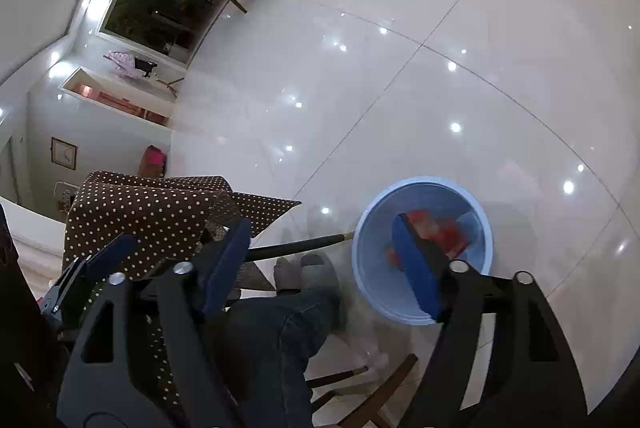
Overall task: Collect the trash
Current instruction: 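Carry both bags to the blue wastebasket and open both grippers to drop them, then move both tools back over the table toward the remaining trash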
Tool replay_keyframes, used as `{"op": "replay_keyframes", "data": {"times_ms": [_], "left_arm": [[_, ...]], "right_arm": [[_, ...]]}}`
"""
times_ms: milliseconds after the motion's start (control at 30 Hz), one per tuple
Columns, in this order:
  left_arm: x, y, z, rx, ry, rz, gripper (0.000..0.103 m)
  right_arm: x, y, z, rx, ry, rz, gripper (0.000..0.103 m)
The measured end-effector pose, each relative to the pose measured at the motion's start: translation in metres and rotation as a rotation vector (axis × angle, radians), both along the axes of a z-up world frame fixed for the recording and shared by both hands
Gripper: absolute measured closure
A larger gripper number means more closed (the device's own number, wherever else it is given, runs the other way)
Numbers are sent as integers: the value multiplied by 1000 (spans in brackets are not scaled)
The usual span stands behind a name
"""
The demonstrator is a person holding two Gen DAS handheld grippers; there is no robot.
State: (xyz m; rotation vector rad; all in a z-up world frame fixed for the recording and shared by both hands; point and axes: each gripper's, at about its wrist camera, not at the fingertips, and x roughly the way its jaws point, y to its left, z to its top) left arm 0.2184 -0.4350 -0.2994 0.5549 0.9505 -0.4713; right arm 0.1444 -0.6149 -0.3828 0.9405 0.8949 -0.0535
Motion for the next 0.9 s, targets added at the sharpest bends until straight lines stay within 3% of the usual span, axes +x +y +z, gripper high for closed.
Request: {"op": "replay_keyframes", "data": {"times_ms": [167,433,900], "left_arm": [[-7,10,15,-29,-24,21,13],[-26,32,70,-149,-87,9,11],[-49,107,165,-363,-202,29,9]], "right_arm": [[-5,6,16,-44,-1,-21,6],[-13,22,64,-129,-43,-59,6],[-24,76,187,-312,-223,-32,6]]}}
